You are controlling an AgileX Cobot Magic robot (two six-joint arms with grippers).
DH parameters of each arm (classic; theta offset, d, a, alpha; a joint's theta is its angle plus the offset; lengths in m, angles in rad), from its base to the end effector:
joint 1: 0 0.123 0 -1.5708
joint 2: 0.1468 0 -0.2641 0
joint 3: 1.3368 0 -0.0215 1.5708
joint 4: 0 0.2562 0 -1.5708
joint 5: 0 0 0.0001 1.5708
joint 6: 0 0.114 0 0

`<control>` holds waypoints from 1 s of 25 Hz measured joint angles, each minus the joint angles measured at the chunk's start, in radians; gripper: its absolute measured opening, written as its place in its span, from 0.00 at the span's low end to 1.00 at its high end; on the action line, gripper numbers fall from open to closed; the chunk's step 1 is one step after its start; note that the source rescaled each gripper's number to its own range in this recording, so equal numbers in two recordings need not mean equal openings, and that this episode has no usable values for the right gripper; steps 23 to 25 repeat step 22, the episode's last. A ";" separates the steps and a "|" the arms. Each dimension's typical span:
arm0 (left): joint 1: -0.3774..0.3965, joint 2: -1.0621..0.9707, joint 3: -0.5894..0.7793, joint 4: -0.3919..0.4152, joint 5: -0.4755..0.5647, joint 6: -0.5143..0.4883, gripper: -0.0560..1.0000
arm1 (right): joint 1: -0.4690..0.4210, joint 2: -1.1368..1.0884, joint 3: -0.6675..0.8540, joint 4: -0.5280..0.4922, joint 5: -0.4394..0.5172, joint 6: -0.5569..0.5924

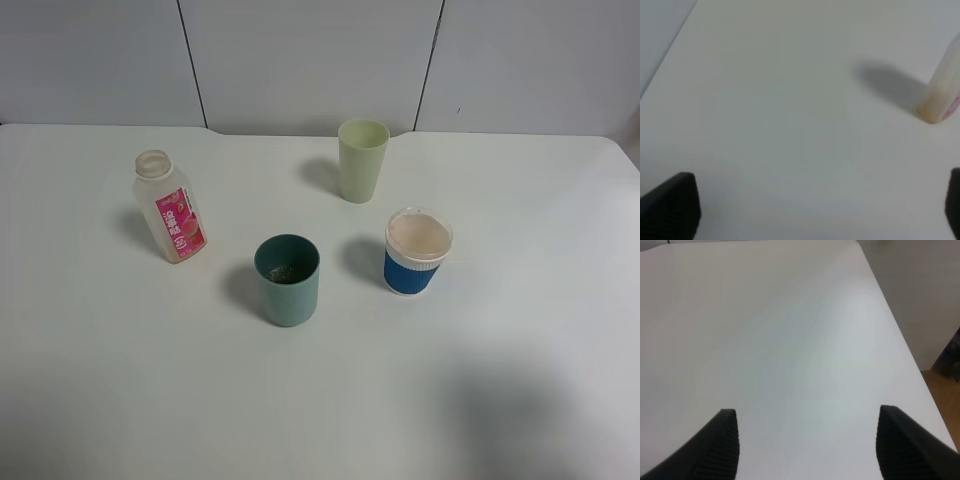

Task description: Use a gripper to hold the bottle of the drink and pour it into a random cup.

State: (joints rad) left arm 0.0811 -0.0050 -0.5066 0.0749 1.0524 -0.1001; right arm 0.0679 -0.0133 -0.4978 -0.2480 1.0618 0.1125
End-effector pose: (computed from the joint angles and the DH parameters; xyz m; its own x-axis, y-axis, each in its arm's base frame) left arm 0.0396 0.0107 0.2727 -0.4261 -0.0976 -0.8994 -0.1662 0.9857 -0.0282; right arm 0.0396 -0.0218 0.2717 -0.4354 -0.0397 -0.8994 0.1218 0.9872 -0.1025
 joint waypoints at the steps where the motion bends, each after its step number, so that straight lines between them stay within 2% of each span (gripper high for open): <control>1: 0.000 0.000 0.000 0.000 0.000 0.000 1.00 | 0.000 0.000 0.000 0.000 0.000 0.000; 25: 0.000 0.000 0.000 -0.001 0.000 0.000 1.00 | 0.000 0.000 0.000 0.000 0.000 0.000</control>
